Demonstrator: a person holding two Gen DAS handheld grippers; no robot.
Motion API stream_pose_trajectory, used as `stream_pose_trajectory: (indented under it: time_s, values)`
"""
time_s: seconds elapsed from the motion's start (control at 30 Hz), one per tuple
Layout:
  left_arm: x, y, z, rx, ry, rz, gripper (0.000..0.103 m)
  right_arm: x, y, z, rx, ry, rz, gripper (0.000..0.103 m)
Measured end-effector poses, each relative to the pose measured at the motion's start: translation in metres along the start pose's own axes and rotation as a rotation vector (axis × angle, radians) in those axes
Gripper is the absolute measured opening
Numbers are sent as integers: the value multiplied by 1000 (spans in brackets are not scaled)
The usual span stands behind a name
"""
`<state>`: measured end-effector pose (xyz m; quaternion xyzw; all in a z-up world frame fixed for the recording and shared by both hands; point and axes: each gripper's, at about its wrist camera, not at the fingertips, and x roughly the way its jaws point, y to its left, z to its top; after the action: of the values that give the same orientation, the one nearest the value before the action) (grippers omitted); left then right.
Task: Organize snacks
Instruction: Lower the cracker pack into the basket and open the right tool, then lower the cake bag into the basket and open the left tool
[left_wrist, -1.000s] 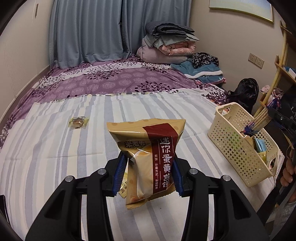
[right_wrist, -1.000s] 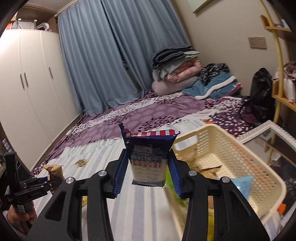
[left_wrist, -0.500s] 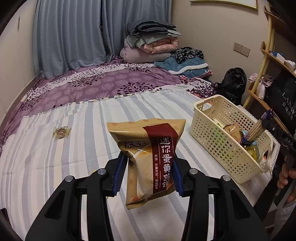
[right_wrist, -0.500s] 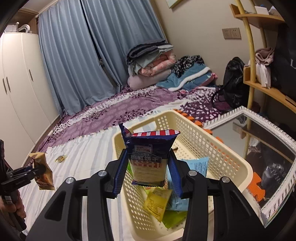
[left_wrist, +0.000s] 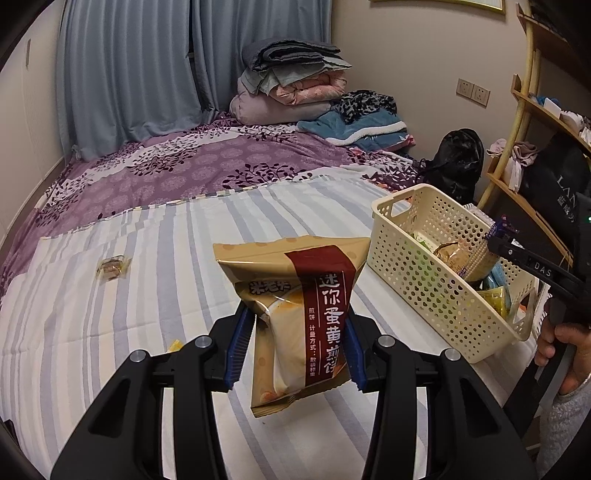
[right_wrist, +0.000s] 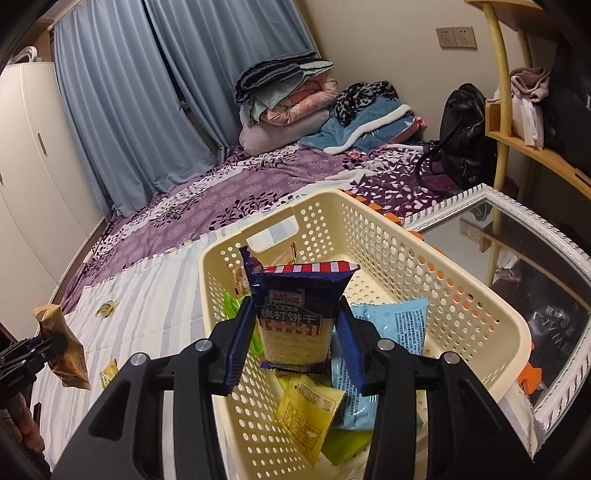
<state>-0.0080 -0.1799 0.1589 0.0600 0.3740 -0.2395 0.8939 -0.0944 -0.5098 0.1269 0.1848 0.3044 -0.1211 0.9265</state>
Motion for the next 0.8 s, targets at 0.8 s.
stream_pose_trajectory:
  time_s: [0.8]
  values:
    - [8,-22,4,33,11,-20,45,-9,-17,-8,74,-58,-20,76]
